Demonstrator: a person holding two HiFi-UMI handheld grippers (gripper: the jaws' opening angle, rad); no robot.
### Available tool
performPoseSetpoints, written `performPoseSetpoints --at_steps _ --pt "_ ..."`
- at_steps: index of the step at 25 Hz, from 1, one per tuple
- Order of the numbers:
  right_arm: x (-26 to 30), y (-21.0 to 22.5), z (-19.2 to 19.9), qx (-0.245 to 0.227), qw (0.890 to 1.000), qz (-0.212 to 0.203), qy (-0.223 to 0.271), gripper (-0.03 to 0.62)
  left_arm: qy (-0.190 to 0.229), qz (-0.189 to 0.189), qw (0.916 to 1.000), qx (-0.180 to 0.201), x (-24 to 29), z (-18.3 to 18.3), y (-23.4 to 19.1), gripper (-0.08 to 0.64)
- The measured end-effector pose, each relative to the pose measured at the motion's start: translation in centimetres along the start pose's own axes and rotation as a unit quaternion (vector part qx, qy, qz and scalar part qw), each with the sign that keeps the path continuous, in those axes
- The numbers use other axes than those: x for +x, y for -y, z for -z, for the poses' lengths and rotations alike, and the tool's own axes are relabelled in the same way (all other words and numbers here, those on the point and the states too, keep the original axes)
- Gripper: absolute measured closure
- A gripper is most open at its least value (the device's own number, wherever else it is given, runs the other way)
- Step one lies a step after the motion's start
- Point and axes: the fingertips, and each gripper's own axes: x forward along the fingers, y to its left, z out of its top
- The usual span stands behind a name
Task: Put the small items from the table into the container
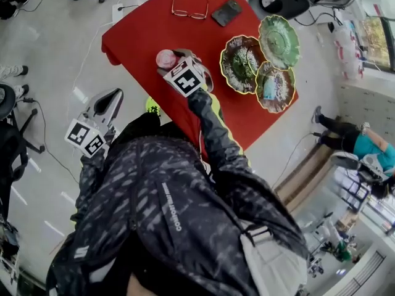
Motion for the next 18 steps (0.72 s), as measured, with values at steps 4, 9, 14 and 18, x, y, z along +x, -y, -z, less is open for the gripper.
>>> performPoseSetpoints --at_steps 4,9,14,18 --pt "-1.9 0.0 -0.8 0.007 1.000 0.013 0.007 0.282 0.002 0.018 0.9998 0.006 0.8 -0.4 0.6 0.541" --pt "-4.5 0.2 -1.7 0.024 0.999 0.030 0.023 0.282 0.000 0.046 0.9988 0.016 2.3 -1.1 1.3 0.541" --pt "-7.5 1.0 -2.6 0.031 0.997 0.060 0.034 0.282 -0.001 0.071 0.9970 0.031 4.2 -2.3 1.7 0.541" --pt "-9.6 1.2 -3.4 0.038 0.996 0.073 0.047 0.282 -0.006 0.095 0.9947 0.040 5.6 -2.9 2.7 0.541"
